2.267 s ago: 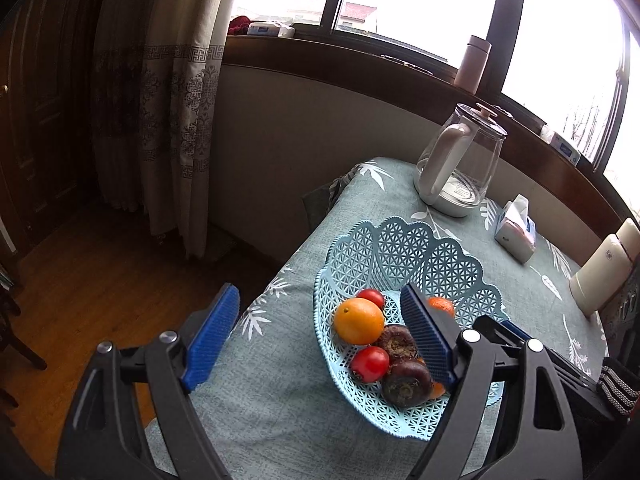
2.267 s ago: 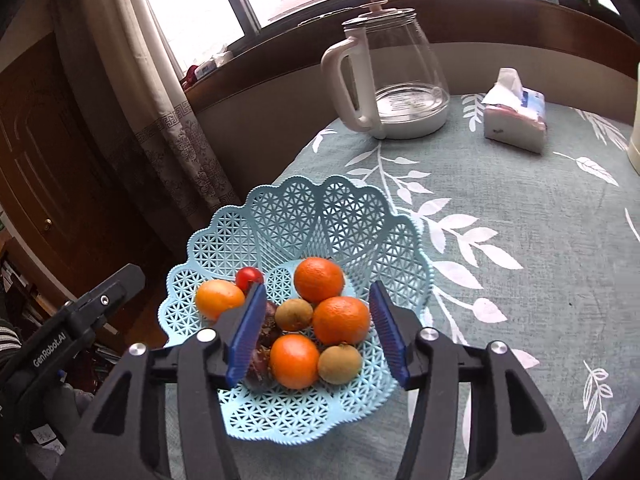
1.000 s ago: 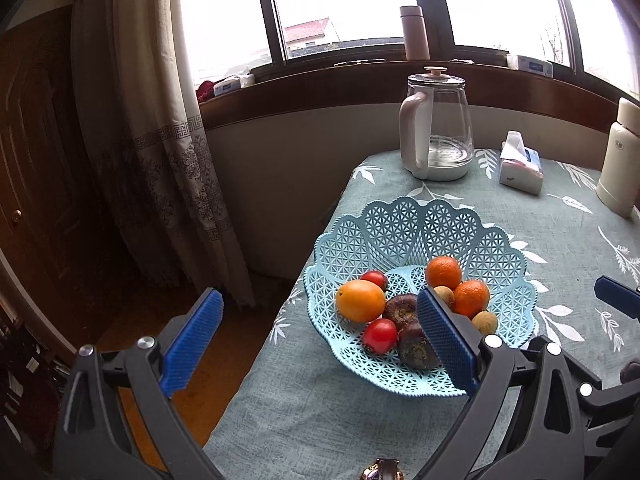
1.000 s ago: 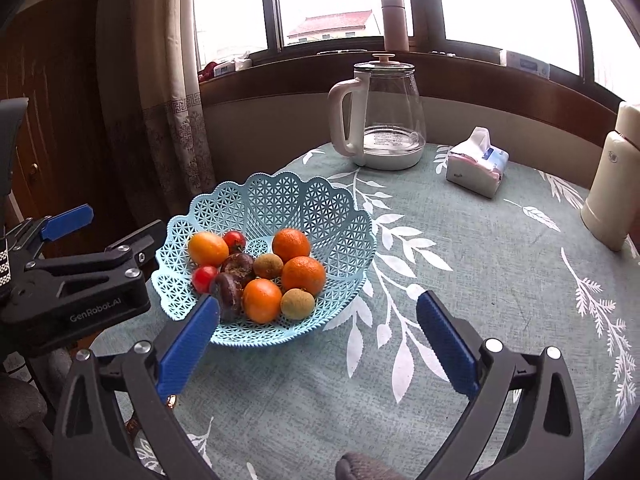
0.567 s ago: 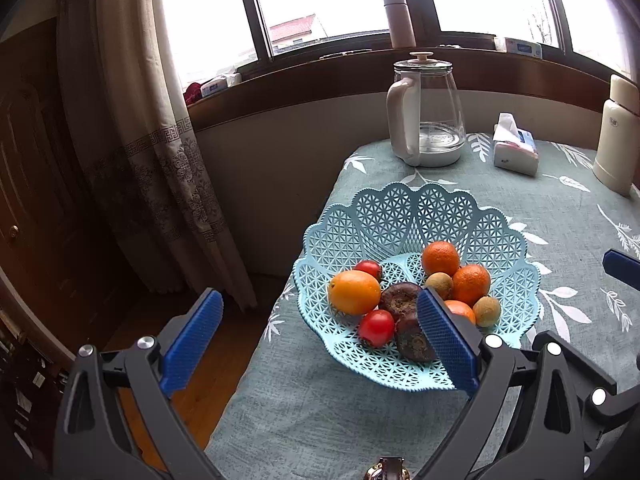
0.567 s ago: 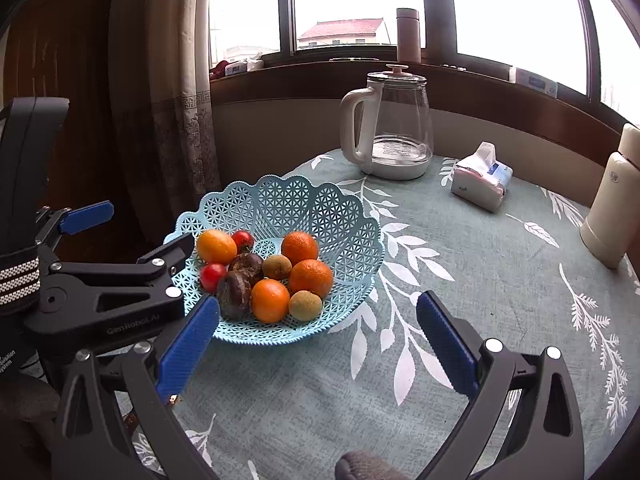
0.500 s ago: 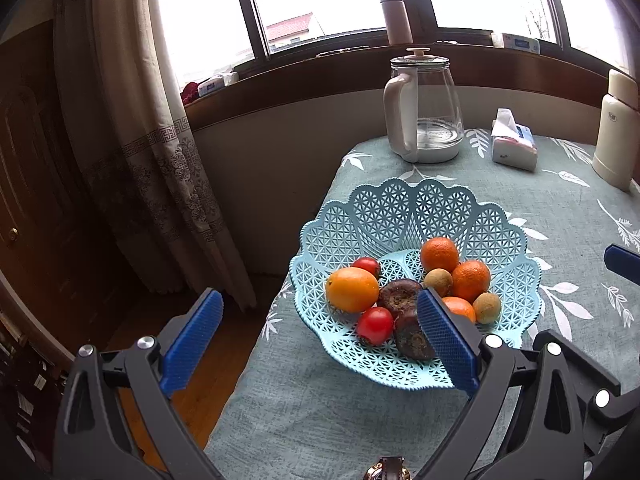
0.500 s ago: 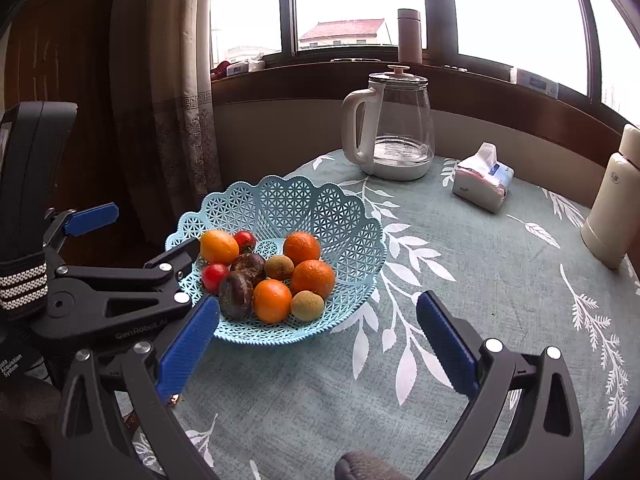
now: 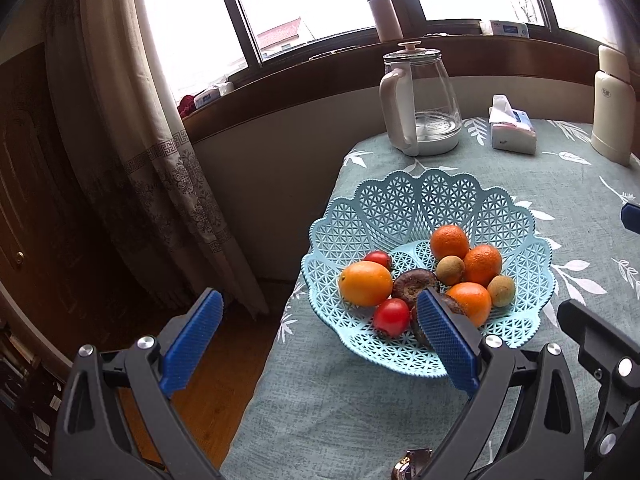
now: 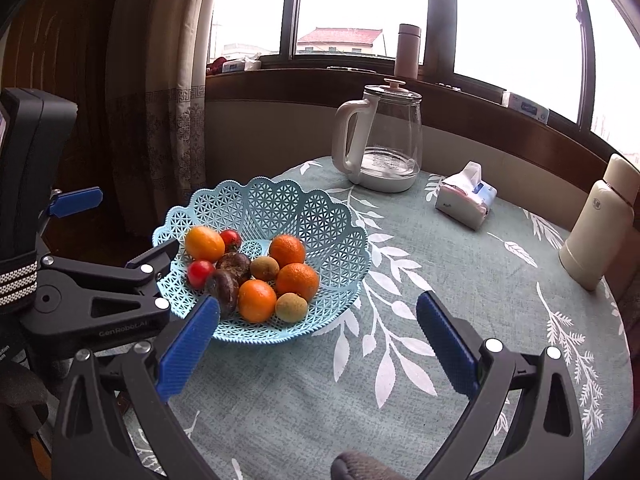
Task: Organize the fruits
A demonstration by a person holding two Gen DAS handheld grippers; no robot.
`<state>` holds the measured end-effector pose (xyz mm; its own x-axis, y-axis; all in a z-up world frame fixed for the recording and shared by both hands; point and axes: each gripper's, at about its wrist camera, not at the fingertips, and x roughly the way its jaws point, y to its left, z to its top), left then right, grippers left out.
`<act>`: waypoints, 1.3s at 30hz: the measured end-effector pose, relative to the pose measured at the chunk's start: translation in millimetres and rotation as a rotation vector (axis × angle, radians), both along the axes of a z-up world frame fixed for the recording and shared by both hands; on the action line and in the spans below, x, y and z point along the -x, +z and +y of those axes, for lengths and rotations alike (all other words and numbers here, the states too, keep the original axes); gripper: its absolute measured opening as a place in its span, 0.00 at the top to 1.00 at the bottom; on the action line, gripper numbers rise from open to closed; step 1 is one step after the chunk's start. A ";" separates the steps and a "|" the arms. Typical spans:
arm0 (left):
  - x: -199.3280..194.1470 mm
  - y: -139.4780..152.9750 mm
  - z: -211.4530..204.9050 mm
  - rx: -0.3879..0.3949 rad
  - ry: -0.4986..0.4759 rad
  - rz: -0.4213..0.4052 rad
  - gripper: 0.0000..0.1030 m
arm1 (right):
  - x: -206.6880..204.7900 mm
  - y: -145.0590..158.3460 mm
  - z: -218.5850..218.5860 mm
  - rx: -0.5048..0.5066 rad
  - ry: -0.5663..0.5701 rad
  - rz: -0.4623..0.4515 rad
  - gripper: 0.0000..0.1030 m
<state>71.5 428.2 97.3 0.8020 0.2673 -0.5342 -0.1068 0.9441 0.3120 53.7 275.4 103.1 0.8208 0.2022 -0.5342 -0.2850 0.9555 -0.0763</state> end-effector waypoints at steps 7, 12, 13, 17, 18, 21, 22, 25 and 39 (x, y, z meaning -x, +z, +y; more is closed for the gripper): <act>1.1 -0.9 1.8 -0.014 -0.011 0.001 0.04 | 0.6 -1.1 5.5 0.046 -0.018 -0.011 0.05; 2.0 -2.7 -3.5 -0.034 -0.032 0.001 0.04 | 1.8 0.2 8.9 0.076 -0.033 -0.027 0.05; 2.3 -2.9 -4.4 -0.036 -0.036 0.001 0.04 | 2.0 0.6 9.4 0.078 -0.034 -0.029 0.05; 2.0 -3.6 -7.1 -0.044 -0.045 0.000 0.04 | 3.0 0.8 10.6 0.089 -0.042 -0.033 0.05; 1.5 -3.9 -7.7 -0.047 -0.045 0.001 0.04 | 3.1 0.4 11.2 0.096 -0.045 -0.032 0.05; 0.9 -4.5 -7.6 -0.050 -0.044 0.004 0.04 | 5.5 -0.1 14.4 0.130 -0.063 -0.047 0.05; 1.1 -4.3 -7.5 -0.051 -0.044 0.003 0.04 | 6.4 0.0 15.4 0.136 -0.064 -0.053 0.05; 1.2 -3.8 -7.6 -0.053 -0.043 0.001 0.04 | 6.9 0.4 17.6 0.143 -0.056 -0.053 0.05; 0.9 -4.5 -8.1 -0.092 -0.029 -0.002 0.04 | 4.2 -4.4 18.2 0.137 -0.052 -0.011 0.05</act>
